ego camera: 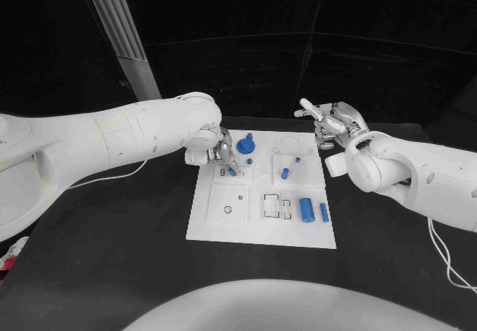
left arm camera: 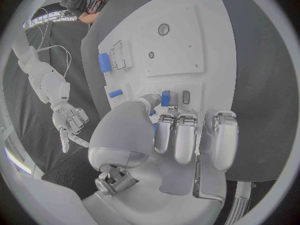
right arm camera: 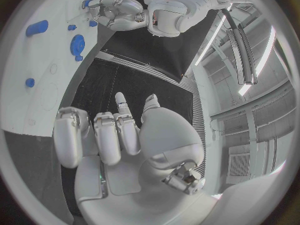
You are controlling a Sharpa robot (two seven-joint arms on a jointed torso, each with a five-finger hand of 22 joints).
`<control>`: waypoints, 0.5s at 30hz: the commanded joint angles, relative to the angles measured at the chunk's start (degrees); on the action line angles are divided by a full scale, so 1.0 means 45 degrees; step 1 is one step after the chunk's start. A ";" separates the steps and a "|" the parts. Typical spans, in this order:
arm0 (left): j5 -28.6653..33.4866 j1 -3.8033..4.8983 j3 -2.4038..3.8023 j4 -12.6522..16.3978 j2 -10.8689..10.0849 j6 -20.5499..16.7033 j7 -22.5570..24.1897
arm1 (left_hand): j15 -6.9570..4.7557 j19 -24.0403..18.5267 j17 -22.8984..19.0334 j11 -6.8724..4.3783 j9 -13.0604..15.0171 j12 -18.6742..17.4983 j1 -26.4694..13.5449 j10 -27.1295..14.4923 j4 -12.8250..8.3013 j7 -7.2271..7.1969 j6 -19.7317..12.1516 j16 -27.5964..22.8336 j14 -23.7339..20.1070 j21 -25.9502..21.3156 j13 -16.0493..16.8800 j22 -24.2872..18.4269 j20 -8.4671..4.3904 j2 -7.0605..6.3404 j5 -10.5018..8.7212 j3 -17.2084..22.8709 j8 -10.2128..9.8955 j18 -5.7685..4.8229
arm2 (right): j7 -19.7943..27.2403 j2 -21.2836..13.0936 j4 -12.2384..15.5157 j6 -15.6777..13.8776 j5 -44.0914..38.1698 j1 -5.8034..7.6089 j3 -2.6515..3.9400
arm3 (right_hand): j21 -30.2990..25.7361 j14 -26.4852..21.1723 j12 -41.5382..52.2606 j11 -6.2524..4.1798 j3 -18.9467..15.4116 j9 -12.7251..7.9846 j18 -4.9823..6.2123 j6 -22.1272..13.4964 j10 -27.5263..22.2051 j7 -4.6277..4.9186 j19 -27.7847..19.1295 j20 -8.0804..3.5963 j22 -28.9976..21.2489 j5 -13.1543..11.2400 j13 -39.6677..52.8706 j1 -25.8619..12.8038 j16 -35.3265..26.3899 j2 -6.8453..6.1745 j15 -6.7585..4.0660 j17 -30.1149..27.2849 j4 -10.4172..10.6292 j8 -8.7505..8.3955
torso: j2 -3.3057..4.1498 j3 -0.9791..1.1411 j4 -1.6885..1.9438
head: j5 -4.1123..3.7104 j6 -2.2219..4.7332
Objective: Assemble the parts on the task board
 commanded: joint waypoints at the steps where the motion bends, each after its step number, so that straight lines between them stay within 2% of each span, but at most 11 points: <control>1: -0.0031 0.0010 0.0002 -0.0033 0.0042 -0.0012 0.0131 | -0.0001 0.1339 0.3355 0.0021 0.0010 0.0014 -0.0026 0.1303 0.0009 -0.0128 0.0118 0.0039 0.1301 0.0050 0.3348 0.3352 -0.0026 0.0123 -0.0026 0.0094 0.0056 -0.0083 | 0.0085 0.0002 0.0000 -0.0003 -0.0011 0.0023 0.0006 | -0.0038 0.1324 -0.0004 -0.0004 -0.0055 0.0013 0.0131 -0.0004 0.1326 -0.0076 0.0254 0.0018 0.2636 -0.0007 0.3349 0.0082 0.0031 -0.0008 0.0006 0.3355 0.0005 0.0056 | 0.0005 -0.0002 -0.0002 | -0.0018 -0.0003; 12: -0.0031 0.0002 0.0002 -0.0148 0.0098 0.0101 0.0074 | 0.0001 0.1339 0.3355 0.0021 0.0013 0.0014 -0.0030 0.1303 0.0006 -0.0127 0.0107 0.0039 0.1301 0.0050 0.3348 0.3352 -0.0024 0.0122 -0.0029 0.0114 0.0046 -0.0083 | 0.0077 -0.0001 0.0013 -0.0026 -0.0011 0.0022 0.0006 | -0.0038 0.1324 -0.0004 -0.0004 -0.0055 0.0013 0.0131 -0.0004 0.1326 -0.0076 0.0254 0.0018 0.2636 -0.0007 0.3349 0.0082 0.0031 -0.0008 0.0006 0.3355 0.0005 0.0056 | -0.0001 0.0000 -0.0018 | -0.0024 -0.0003; 15: -0.0031 0.0000 0.0002 -0.0181 0.0105 0.0134 0.0093 | 0.0003 0.1339 0.3355 0.0023 0.0016 0.0014 -0.0030 0.1303 -0.0003 -0.0127 0.0099 0.0039 0.1301 0.0050 0.3348 0.3352 -0.0023 0.0108 -0.0036 0.0123 0.0040 -0.0083 | 0.0073 -0.0008 0.0017 -0.0037 -0.0011 0.0022 0.0006 | -0.0046 0.1324 -0.0004 -0.0010 -0.0074 0.0013 0.0133 -0.0004 0.1326 -0.0081 0.0251 0.0012 0.2634 -0.0003 0.3349 0.0122 0.0031 0.0025 0.0001 0.3355 0.0018 0.0088 | -0.0008 0.0001 -0.0009 | -0.0083 -0.0003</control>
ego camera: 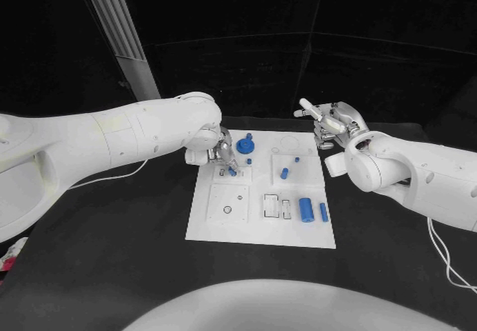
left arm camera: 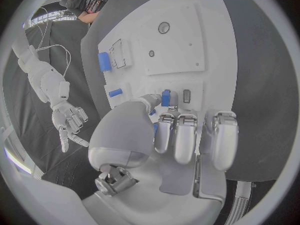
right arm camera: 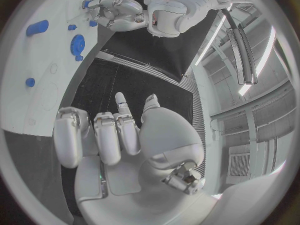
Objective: Assemble the parts on the task board
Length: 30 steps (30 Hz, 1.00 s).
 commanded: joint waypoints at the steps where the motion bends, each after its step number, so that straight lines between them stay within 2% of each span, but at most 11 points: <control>1: -0.0031 0.0012 0.0002 -0.0036 0.0024 0.0127 0.0074 | 0.0003 0.1339 0.3354 0.0024 0.0025 0.0014 -0.0035 0.1303 -0.0021 -0.0131 0.0067 0.0039 0.1301 0.0050 0.3348 0.3352 -0.0023 0.0104 0.0001 0.0072 0.0037 -0.0082 | 0.0077 -0.0006 0.0011 -0.0038 -0.0011 0.0022 0.0006 | -0.0046 0.1324 -0.0004 -0.0010 -0.0074 0.0015 0.0133 -0.0004 0.1327 -0.0081 0.0251 0.0012 0.2634 -0.0003 0.3350 0.0122 0.0031 0.0024 0.0001 0.3347 0.0018 0.0089 | -0.0001 -0.0001 0.0018 | -0.0079 -0.0003; 5: -0.0031 0.0006 0.0002 -0.0057 0.0055 0.0153 0.0072 | 0.0005 0.1339 0.3354 0.0025 0.0028 0.0014 -0.0044 0.1303 -0.0022 -0.0127 0.0062 0.0039 0.1301 0.0050 0.3348 0.3352 -0.0021 0.0092 -0.0006 0.0077 0.0032 -0.0082 | 0.0087 0.0001 0.0010 -0.0047 -0.0011 0.0022 0.0006 | -0.0046 0.1324 -0.0004 -0.0010 -0.0074 0.0015 0.0133 -0.0004 0.1327 -0.0081 0.0251 0.0012 0.2634 -0.0003 0.3350 0.0122 0.0031 0.0024 0.0001 0.3347 0.0018 0.0089 | -0.0009 -0.0001 -0.0001 | -0.0017 -0.0003; 7: -0.0031 -0.0002 0.0002 -0.0062 0.0067 0.0187 0.0066 | 0.0007 0.1339 0.3354 0.0028 0.0032 0.0014 -0.0056 0.1303 -0.0022 -0.0124 0.0058 0.0039 0.1301 0.0050 0.3348 0.3352 -0.0020 0.0079 -0.0016 0.0080 0.0028 -0.0082 | 0.0090 0.0007 0.0013 -0.0049 -0.0011 0.0022 0.0006 | -0.0046 0.1324 -0.0004 -0.0010 -0.0074 0.0015 0.0133 -0.0004 0.1327 -0.0081 0.0251 0.0012 0.2634 -0.0003 0.3350 0.0122 0.0031 0.0024 0.0001 0.3347 0.0018 0.0089 | -0.0008 0.0009 -0.0007 | -0.0027 -0.0003; 12: -0.0031 -0.0018 0.0002 -0.0078 0.0096 0.0245 0.0040 | 0.0008 0.1339 0.3354 0.0030 0.0034 0.0014 -0.0062 0.1303 -0.0022 -0.0122 0.0056 0.0039 0.1301 0.0050 0.3348 0.3352 -0.0019 0.0072 -0.0022 0.0083 0.0026 -0.0082 | 0.0088 -0.0001 0.0023 -0.0055 -0.0011 0.0022 0.0006 | -0.0046 0.1324 -0.0004 -0.0010 -0.0074 0.0015 0.0133 -0.0004 0.1327 -0.0081 0.0251 0.0012 0.2634 -0.0003 0.3350 0.0122 0.0031 0.0024 0.0001 0.3347 0.0018 0.0089 | 0.0003 -0.0004 0.0014 | -0.0068 -0.0003; 30: -0.0031 -0.0040 0.0002 -0.0188 0.0115 0.0310 -0.0002 | 0.0016 0.1339 0.3354 0.0049 0.0057 0.0014 -0.0166 0.1303 0.0010 -0.0105 0.0049 0.0039 0.1301 0.0050 0.3348 0.3352 -0.0011 0.0017 -0.0101 0.0099 0.0003 -0.0082 | 0.0092 -0.0009 0.0034 -0.0079 -0.0011 0.0022 0.0006 | -0.0045 0.1324 -0.0004 -0.0011 -0.0080 0.0014 0.0133 -0.0009 0.1327 -0.0083 0.0252 0.0010 0.2636 -0.0003 0.3350 0.0131 0.0031 0.0043 -0.0001 0.3347 0.0024 0.0098 | -0.0007 0.0002 0.0006 | -0.0058 -0.0003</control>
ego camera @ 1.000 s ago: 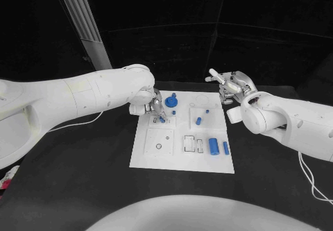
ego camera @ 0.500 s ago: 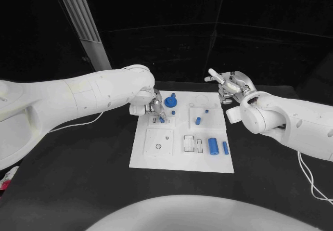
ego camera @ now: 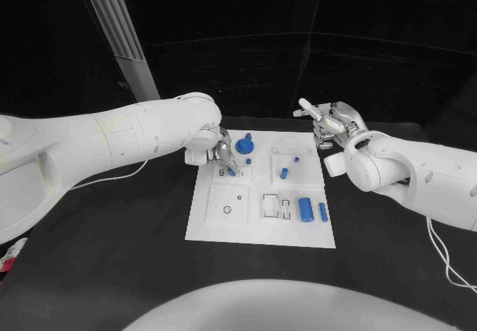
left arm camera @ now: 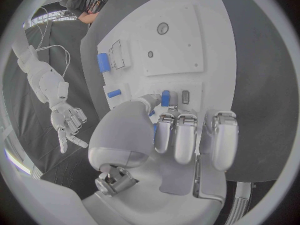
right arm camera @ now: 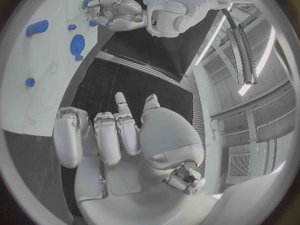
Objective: Assemble the parts on the task board
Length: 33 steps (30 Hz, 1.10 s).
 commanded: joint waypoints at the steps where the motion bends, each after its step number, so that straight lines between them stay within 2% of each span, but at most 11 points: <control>1: -0.0031 0.0006 0.0003 -0.0013 0.0016 0.0132 0.0025 | 0.0017 0.1339 0.3354 0.0050 0.0018 0.0014 -0.0106 0.1303 0.0049 -0.0105 0.0046 0.0039 0.1301 0.0050 0.3347 0.3352 -0.0010 0.0030 -0.0064 0.0067 0.0014 -0.0083 | 0.0093 -0.0002 0.0016 -0.0051 -0.0011 0.0023 0.0007 | -0.0045 0.1324 -0.0004 -0.0011 -0.0080 0.0018 0.0134 -0.0009 0.1327 -0.0082 0.0252 0.0011 0.2635 -0.0003 0.3349 0.0132 0.0031 0.0043 -0.0001 0.3350 0.0024 0.0049 | -0.0005 0.0003 -0.0005 | -0.0009 -0.0003; 33: -0.0031 -0.0038 0.0003 -0.0059 0.0098 0.0072 0.0052 | 0.0037 0.1339 0.3354 0.0060 0.0055 0.0014 -0.0304 0.1303 0.0164 -0.0095 0.0044 0.0039 0.1301 0.0050 0.3347 0.3352 0.0007 -0.0001 -0.0187 0.0087 -0.0032 -0.0083 | 0.0088 -0.0004 0.0011 -0.0063 -0.0011 0.0023 0.0007 | -0.0042 0.1324 -0.0004 -0.0013 -0.0097 0.0015 0.0132 -0.0021 0.1327 -0.0084 0.0256 0.0007 0.2638 -0.0004 0.3349 0.0141 0.0031 0.0073 -0.0005 0.3350 0.0033 0.0064 | 0.0006 -0.0006 -0.0007 | -0.0039 -0.0003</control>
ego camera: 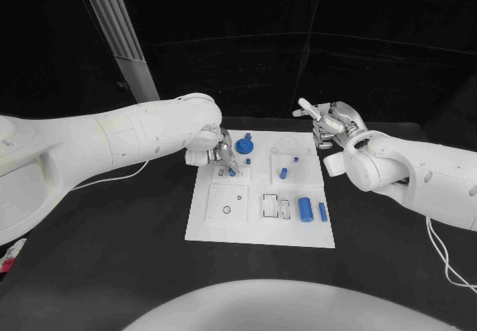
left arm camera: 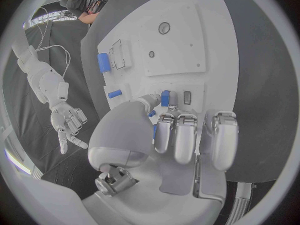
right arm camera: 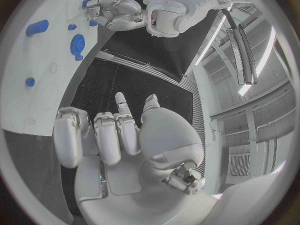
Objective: Assemble the parts on the task board
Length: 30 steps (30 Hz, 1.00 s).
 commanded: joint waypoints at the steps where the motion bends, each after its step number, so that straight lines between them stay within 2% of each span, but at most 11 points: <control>1: -0.0032 -0.0003 -0.0002 -0.0012 0.0015 0.0065 0.0038 | 0.0037 0.1339 0.3354 0.0060 0.0016 0.0014 -0.0112 0.1303 0.0088 -0.0052 -0.0002 0.0039 0.1301 0.0050 0.3347 0.3352 0.0006 0.0037 -0.0046 0.0018 0.0029 -0.0083 | 0.0087 -0.0004 0.0017 -0.0050 -0.0011 0.0023 0.0007 | -0.0042 0.1325 -0.0004 -0.0014 -0.0054 0.0017 0.0133 -0.0021 0.1327 -0.0084 0.0256 0.0007 0.2638 -0.0004 0.3349 0.0089 0.0031 0.0022 -0.0005 0.3353 -0.0009 0.0064 | 0.0013 -0.0004 0.0000 | -0.0006 -0.0003; 14: -0.0032 -0.0005 -0.0002 0.0094 -0.0057 -0.0175 0.0289 | 0.0012 0.1339 0.3354 0.0028 0.0129 0.0014 0.0188 0.1303 -0.0299 -0.0092 0.0018 0.0039 0.1301 0.0050 0.3347 0.3352 0.0013 -0.0025 -0.0058 0.0243 0.0053 -0.0083 | 0.0083 -0.0006 -0.0005 -0.0076 -0.0011 0.0023 0.0007 | -0.0042 0.1325 -0.0004 -0.0014 -0.0054 0.0017 0.0133 -0.0021 0.1327 -0.0084 0.0256 0.0007 0.2638 -0.0004 0.3349 0.0089 0.0031 0.0022 -0.0005 0.3353 -0.0009 0.0064 | 0.0002 -0.0003 0.0014 | -0.0023 -0.0003; 30: -0.0032 -0.0005 -0.0002 0.0133 -0.0141 -0.0568 0.0534 | 0.0011 0.1339 0.3354 0.0027 0.0145 0.0014 0.0222 0.1303 -0.0346 -0.0092 0.0020 0.0039 0.1301 0.0050 0.3347 0.3352 0.0012 -0.0031 -0.0057 0.0266 0.0059 -0.0083 | 0.0039 0.0015 -0.0071 -0.0112 -0.0011 0.0019 0.0005 | -0.0068 0.1325 -0.0004 -0.0014 -0.0063 0.0012 0.0140 -0.0042 0.1327 -0.0083 0.0238 0.0004 0.2626 0.0004 0.3349 0.0108 0.0031 0.0050 -0.0007 0.3353 -0.0010 0.0071 | 0.0008 -0.0005 0.0003 | -0.0005 -0.0003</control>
